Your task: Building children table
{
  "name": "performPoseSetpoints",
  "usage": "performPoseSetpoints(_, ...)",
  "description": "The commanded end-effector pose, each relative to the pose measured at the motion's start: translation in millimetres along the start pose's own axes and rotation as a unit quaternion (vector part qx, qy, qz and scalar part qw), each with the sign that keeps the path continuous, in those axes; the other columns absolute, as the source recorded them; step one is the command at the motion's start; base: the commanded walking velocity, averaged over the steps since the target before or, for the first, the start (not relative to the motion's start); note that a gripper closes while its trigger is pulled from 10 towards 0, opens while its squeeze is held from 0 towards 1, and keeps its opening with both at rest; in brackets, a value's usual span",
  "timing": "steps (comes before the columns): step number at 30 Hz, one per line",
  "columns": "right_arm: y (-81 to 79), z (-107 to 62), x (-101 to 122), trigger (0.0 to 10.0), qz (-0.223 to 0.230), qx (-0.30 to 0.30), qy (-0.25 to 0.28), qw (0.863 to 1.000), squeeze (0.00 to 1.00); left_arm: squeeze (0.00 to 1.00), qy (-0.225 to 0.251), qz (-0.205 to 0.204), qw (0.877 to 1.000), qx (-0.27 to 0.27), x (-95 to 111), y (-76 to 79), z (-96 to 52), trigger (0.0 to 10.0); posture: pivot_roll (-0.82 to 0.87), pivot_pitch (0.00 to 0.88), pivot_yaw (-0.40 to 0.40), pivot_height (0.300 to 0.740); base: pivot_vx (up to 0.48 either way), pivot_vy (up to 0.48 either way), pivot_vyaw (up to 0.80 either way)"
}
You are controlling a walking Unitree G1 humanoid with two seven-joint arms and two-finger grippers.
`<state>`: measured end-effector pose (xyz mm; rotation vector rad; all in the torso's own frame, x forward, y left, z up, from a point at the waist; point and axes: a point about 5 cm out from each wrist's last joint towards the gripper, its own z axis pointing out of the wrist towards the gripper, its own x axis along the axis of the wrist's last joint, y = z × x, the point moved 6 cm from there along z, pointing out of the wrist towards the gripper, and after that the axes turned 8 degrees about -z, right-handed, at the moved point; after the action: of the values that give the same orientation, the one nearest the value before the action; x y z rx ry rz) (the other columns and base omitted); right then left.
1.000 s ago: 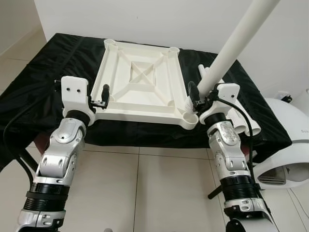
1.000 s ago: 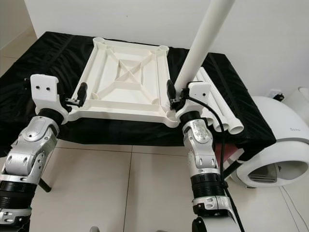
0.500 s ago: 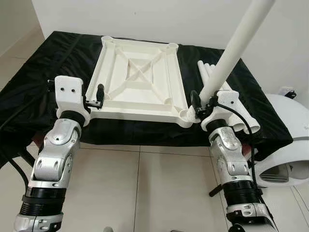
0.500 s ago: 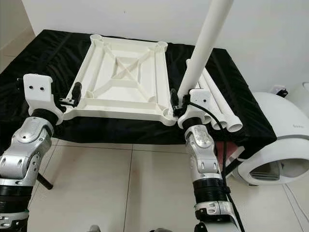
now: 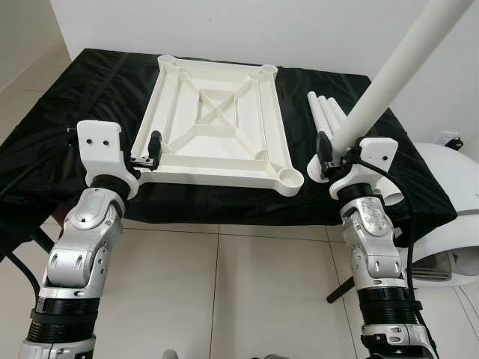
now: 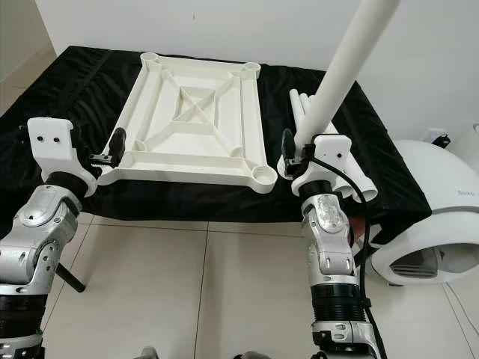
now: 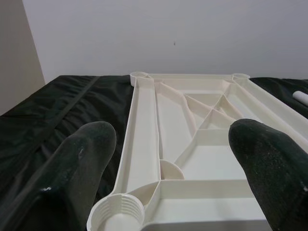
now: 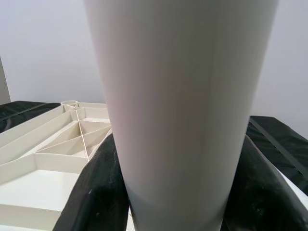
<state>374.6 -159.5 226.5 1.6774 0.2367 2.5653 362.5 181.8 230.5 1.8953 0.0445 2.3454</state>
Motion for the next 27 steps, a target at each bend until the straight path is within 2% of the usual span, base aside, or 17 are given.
performPoseSetpoints(1, 0.1, -0.6, 4.3, 10.0, -0.004, 0.001, 0.007, 1.000, 0.00, 0.00, -0.003, -0.002, 0.998, -0.059, 2.5, 13.0, -2.1, 10.0, 0.01, 0.054, -0.042, 0.740, 0.300, 0.000, 0.00)
performPoseSetpoints(22, -4.6, 0.6, 4.4, 10.0, -0.006, 0.008, 0.007, 1.000, 0.00, 0.00, 0.001, -0.012, 0.998, -0.066, 6.8, 15.0, -2.3, 10.0, 0.01, 0.039, -0.047, 0.740, 0.317, 0.000, 0.00)
performPoseSetpoints(27, -4.8, 0.4, 4.3, 10.0, -0.009, 0.010, 0.007, 1.000, 0.00, 0.00, 0.008, -0.031, 0.997, -0.066, 10.8, 16.4, -2.3, 10.0, 0.01, 0.040, -0.048, 0.740, 0.000, 0.000, 0.00)
